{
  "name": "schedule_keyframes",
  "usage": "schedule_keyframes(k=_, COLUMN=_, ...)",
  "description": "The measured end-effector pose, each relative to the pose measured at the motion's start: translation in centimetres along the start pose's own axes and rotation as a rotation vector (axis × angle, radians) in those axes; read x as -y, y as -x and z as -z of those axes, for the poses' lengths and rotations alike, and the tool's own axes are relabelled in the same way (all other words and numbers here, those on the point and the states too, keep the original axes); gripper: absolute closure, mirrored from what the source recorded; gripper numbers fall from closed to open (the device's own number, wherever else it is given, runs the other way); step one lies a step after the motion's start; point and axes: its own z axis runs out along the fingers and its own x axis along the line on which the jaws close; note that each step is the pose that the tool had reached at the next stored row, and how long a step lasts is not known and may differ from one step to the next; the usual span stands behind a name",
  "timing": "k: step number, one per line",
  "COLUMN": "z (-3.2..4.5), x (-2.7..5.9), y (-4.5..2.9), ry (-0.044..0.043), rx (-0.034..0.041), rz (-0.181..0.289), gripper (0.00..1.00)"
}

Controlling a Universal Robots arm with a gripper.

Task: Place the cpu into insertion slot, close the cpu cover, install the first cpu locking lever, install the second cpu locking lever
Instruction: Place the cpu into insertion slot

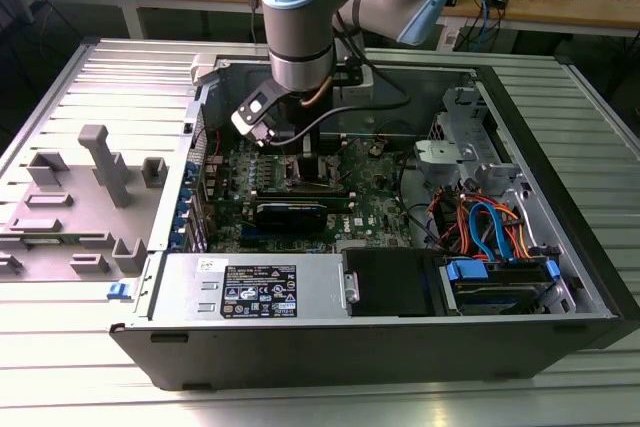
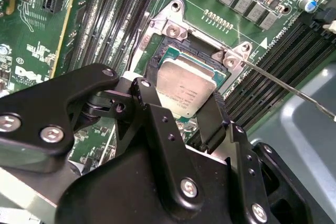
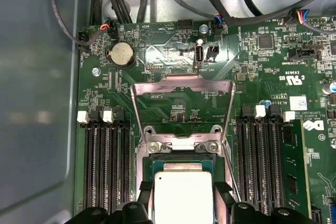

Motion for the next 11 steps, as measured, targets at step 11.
schedule_keyframes(k=11, z=-0.34, x=0.01, y=0.01, ry=-0.0003, rx=0.0014, rz=0.009, gripper=0.46)
